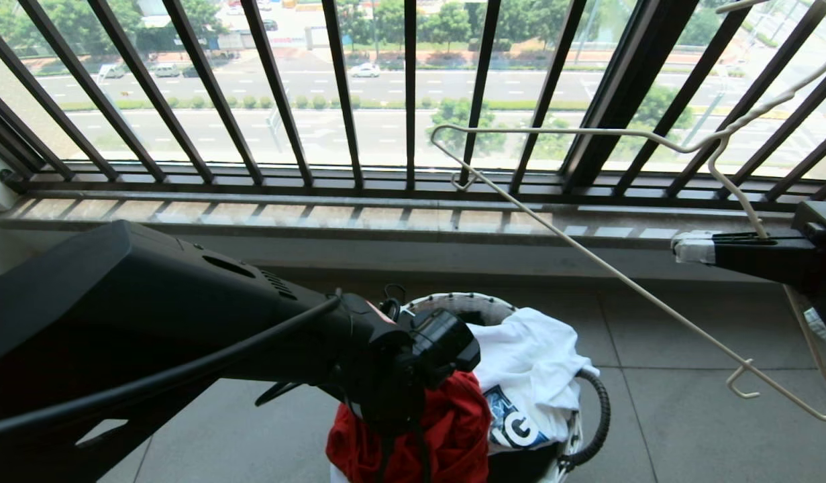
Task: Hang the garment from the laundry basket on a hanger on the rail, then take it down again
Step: Pick up clothes from the basket
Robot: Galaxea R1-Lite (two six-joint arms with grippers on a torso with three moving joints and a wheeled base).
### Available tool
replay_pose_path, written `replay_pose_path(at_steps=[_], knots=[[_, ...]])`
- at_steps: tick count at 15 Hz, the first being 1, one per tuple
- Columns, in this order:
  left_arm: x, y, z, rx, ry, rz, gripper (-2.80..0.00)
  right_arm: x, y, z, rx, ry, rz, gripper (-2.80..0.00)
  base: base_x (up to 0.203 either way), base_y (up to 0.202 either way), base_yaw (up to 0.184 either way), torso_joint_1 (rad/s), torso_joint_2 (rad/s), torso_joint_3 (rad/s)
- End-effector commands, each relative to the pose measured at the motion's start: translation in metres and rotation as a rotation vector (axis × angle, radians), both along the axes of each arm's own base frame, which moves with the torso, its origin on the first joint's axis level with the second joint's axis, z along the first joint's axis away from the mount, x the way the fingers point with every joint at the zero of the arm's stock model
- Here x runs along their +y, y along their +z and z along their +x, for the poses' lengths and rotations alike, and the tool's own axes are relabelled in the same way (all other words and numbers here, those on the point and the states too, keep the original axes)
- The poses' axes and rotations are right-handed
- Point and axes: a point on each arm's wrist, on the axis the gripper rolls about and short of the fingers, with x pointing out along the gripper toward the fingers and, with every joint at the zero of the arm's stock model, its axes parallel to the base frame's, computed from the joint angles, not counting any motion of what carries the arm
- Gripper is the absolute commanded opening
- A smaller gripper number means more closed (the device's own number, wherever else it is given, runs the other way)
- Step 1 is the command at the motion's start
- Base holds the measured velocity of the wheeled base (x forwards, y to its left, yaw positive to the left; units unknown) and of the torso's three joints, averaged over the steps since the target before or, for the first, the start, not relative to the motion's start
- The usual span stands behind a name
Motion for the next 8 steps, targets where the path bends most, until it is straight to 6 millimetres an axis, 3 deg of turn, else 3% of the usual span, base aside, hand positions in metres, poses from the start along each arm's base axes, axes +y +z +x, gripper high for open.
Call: replay_pose_path(at_steps=[1,8], knots=[[0.002,0.006,-0.001,-0.013,0.003,-0.011,-2.80,0.000,0.000,0.000,0.000,0.004,0.000,-2.80,0.000,0.000,0.000,0.000,0.00,0.000],[0.009,0.050,-0.007,-0.116,-0.001,-0.161,-2.80,-0.001,0.000,0.001,0.003,0.001,0.001,-2.80,0.000,0.000,0.000,0.000,0.00,0.000]])
